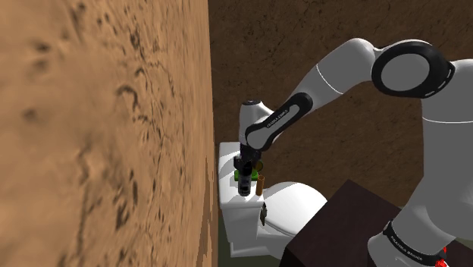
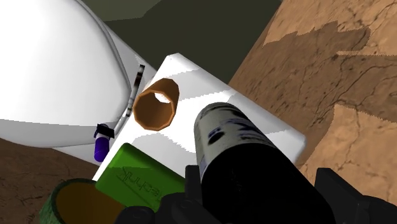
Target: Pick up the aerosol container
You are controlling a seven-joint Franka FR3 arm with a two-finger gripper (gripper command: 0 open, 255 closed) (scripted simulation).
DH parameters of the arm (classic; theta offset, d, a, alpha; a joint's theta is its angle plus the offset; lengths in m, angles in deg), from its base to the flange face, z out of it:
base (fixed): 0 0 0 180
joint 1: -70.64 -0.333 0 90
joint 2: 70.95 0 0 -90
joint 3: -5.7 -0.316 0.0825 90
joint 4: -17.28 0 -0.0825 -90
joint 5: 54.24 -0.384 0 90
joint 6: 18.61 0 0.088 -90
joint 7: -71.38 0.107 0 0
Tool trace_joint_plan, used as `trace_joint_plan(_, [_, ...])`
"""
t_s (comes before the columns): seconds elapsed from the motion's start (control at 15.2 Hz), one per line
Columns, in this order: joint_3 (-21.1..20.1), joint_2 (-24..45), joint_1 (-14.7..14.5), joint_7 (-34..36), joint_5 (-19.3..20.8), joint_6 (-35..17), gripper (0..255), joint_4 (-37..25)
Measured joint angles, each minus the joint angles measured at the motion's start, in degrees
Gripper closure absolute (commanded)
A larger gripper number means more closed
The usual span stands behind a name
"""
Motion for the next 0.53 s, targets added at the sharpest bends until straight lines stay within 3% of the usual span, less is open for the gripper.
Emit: trace_joint_plan(0.53, [-0.6, -4.76, 0.33, -0.45, -0.93, 5.0, 255, -0.28])
